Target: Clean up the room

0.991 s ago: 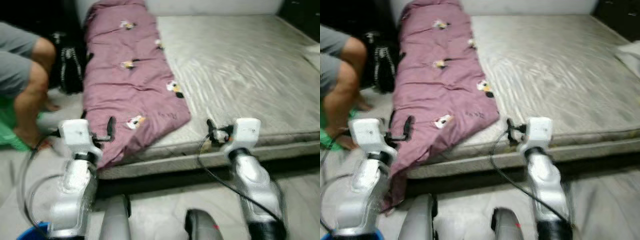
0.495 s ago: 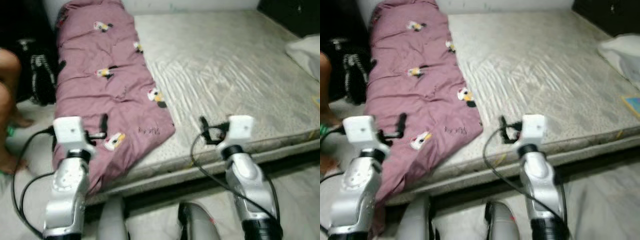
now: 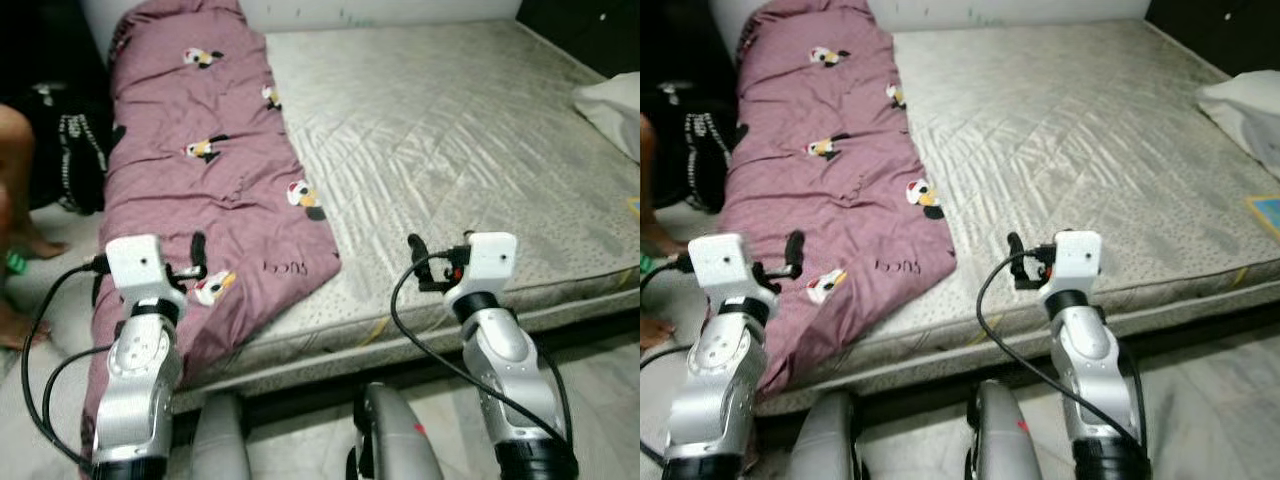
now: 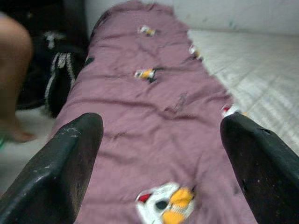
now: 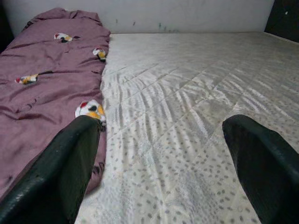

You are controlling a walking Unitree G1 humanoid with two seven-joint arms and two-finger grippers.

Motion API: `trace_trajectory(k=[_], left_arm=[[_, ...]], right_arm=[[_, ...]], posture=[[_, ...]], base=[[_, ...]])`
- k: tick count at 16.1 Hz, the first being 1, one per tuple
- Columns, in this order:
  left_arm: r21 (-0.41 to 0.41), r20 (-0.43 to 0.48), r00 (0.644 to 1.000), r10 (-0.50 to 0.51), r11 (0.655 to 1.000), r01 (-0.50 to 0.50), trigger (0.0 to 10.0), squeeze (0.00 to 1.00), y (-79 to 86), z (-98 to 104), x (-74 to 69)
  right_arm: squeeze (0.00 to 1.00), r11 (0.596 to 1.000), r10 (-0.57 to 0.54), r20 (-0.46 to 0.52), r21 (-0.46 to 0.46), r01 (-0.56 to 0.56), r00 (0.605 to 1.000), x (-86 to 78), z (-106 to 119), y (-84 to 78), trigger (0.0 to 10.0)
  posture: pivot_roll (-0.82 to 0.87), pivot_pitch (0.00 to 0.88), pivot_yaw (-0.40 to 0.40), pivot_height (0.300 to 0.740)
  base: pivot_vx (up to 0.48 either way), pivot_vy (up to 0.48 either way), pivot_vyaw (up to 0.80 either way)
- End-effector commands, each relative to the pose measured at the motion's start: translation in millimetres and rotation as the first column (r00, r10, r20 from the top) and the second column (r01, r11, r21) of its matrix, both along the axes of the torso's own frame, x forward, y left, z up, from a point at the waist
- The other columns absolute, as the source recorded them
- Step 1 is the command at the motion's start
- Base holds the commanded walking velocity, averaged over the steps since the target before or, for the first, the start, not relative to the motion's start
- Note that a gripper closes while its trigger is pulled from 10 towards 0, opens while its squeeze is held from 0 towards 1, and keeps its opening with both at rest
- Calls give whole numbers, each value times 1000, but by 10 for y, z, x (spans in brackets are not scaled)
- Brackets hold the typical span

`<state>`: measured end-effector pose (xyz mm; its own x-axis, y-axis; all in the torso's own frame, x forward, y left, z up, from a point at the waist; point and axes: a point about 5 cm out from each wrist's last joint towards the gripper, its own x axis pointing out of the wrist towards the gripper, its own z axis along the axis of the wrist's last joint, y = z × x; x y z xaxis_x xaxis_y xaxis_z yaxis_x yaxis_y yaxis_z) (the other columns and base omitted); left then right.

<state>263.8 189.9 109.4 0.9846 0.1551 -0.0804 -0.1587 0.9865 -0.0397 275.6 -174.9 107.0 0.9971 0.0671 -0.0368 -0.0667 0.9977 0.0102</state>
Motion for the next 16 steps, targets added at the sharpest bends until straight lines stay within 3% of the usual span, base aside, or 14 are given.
trace_trajectory(k=[1, 4, 8, 11, 13, 15, 16], left_arm=[[7, -45, 999, 15, 1000, -14, 10000, 0, 20, -50, 37], [37, -110, 991, 78, 997, -74, 10000, 0, 167, -131, 103], [46, -205, 969, 136, 991, -129, 10000, 0, 296, -281, 141], [39, -249, 960, 128, 992, -122, 10000, 0, 296, -378, 182], [49, -297, 954, 48, 998, -35, 10000, 0, 160, -413, 394], [63, -330, 944, 7, 998, 15, 10000, 0, 92, -461, 473], [58, -295, 955, 23, 998, -6, 10000, 0, 80, -405, 571]], right_arm=[[0, 1000, -16, 11, -4, 16, 1000, -21, 40, -83, 10000], [0, 999, -40, -2, -30, 40, 999, -107, 21, -243, 10000], [0, 993, -62, -92, -104, 52, 994, -340, -89, -511, 10000], [0, 990, -86, -92, -119, 75, 992, -388, -76, -586, 10000], [0, 984, -122, -102, -144, 106, 987, -414, -78, -664, 10000], [0, 982, -134, -93, -147, 120, 987, -426, -37, -682, 10000], [0, 979, -144, -91, -158, 128, 985, -440, -19, -736, 10000]], posture=[[-32, 28, -16, 552], [-47, 41, -20, 522], [-55, 90, -72, 522], [-72, 94, -54, 522], [-100, 111, -54, 522], [-112, 106, -52, 522], [-132, 103, -47, 522]], base=[[0, 0, 0], [0, 0, 0], [0, 0, 0], [0, 0, 0], [0, 0, 0], [0, 0, 0], [0, 0, 0]])
